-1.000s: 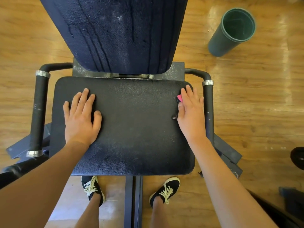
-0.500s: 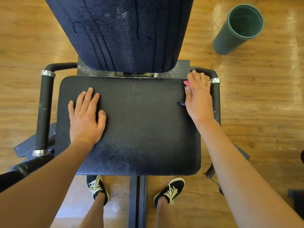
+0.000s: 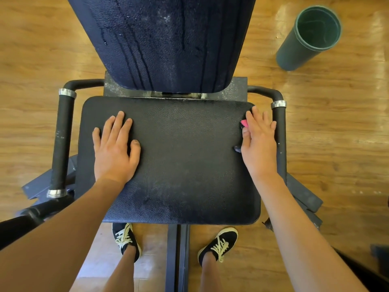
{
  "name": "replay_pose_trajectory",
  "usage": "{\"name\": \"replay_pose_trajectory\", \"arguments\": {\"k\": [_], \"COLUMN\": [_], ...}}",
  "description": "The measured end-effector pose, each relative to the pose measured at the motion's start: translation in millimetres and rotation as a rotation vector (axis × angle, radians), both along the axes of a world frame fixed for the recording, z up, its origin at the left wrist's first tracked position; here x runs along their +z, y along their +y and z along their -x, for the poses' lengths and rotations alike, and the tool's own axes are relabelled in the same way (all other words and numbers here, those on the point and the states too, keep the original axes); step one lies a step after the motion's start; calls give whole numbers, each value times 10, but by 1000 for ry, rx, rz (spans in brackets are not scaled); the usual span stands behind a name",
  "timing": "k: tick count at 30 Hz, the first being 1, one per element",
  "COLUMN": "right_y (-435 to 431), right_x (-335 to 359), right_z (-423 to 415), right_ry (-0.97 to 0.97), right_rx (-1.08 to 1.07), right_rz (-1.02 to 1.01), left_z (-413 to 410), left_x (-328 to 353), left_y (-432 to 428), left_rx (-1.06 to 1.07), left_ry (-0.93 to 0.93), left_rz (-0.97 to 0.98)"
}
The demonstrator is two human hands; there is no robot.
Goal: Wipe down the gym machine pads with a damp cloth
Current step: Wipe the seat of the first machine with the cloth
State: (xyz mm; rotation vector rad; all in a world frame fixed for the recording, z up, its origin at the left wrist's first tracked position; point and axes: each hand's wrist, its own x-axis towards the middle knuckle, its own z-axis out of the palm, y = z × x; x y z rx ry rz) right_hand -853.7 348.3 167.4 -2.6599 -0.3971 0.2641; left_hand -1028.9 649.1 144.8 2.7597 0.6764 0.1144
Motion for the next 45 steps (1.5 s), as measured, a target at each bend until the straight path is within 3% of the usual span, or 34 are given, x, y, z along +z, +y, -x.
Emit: {"name": "replay_pose_trajectory", "arguments": {"k": [7,17,27,39,45], "right_y": [124,-226,129,-270,-238], "right_x": [18,22,5,19,0], "right_z": [-304,452,-225,602,508], "right_ry": [-10,30,-36,51,38], "right_rx": [15,-5,-8,-28,-38], "right_rz": [-7,24,35,-19,-38], "left_z": [-5,18,3,18,9], "left_x": [11,-1,-12,-29,-13], "left_y": [6,-3,35,39,29], "left_rx": [-1,-3,-11,-8,-7], "left_ry": [-6,-1,-1,-3,-10], "left_rz": [15,18,-9,-7,-1]}}
